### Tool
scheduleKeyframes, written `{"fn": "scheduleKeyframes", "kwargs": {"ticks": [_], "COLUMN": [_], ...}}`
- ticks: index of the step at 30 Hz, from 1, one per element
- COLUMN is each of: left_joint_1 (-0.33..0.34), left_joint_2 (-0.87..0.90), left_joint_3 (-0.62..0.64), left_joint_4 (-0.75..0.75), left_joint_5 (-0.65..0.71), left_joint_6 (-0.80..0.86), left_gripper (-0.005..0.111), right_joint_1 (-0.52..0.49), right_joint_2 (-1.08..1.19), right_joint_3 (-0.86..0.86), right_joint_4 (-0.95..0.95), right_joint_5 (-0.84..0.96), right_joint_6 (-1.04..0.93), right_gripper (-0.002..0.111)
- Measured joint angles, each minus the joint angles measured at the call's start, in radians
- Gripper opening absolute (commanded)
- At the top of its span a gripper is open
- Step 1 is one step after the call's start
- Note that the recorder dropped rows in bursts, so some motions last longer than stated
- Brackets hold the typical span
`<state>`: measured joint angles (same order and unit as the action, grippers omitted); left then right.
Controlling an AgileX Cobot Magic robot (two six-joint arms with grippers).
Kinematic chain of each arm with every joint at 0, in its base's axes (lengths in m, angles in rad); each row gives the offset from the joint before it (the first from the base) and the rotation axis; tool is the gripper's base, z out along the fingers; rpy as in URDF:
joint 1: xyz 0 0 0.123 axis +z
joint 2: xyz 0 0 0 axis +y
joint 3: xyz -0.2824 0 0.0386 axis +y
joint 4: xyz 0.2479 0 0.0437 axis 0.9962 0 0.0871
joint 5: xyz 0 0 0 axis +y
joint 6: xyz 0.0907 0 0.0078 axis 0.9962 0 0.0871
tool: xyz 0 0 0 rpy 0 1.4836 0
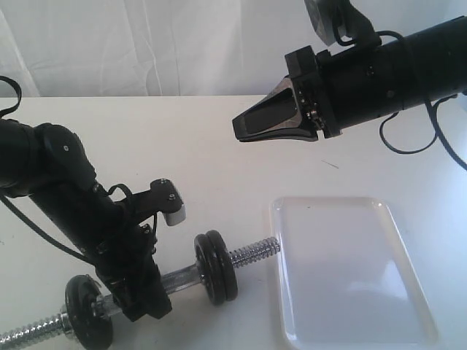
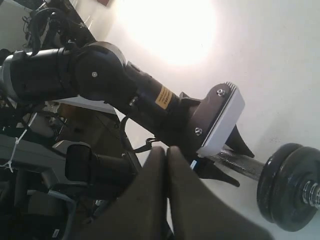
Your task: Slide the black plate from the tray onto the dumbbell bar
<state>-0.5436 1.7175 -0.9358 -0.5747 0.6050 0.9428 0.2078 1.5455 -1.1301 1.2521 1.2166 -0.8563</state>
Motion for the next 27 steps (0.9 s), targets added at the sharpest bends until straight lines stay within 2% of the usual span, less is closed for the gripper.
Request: {"fn": "scheduleKeyframes", "kwargs": {"ticks": [9, 27], "left_joint_1": [0.000, 0.000], "left_joint_2": [0.002, 0.012], "left_joint_3": [-0.001, -0.021], "left_joint_4": [0.001, -0.029], "left_joint_5": [-0.012, 0.031], "left_joint_6": [-0.003, -0.007], "left_gripper": [0.000, 0.000], "right_joint_1": [0.000, 0.000], "right_joint_2": [0.000, 0.000], "right_joint_3": [0.000, 0.000], "right_joint_4": [0.000, -0.001], "right_joint_5": [0.000, 0.000], "right_joint_6": [0.000, 0.000], "right_gripper": [0.001, 0.001]}}
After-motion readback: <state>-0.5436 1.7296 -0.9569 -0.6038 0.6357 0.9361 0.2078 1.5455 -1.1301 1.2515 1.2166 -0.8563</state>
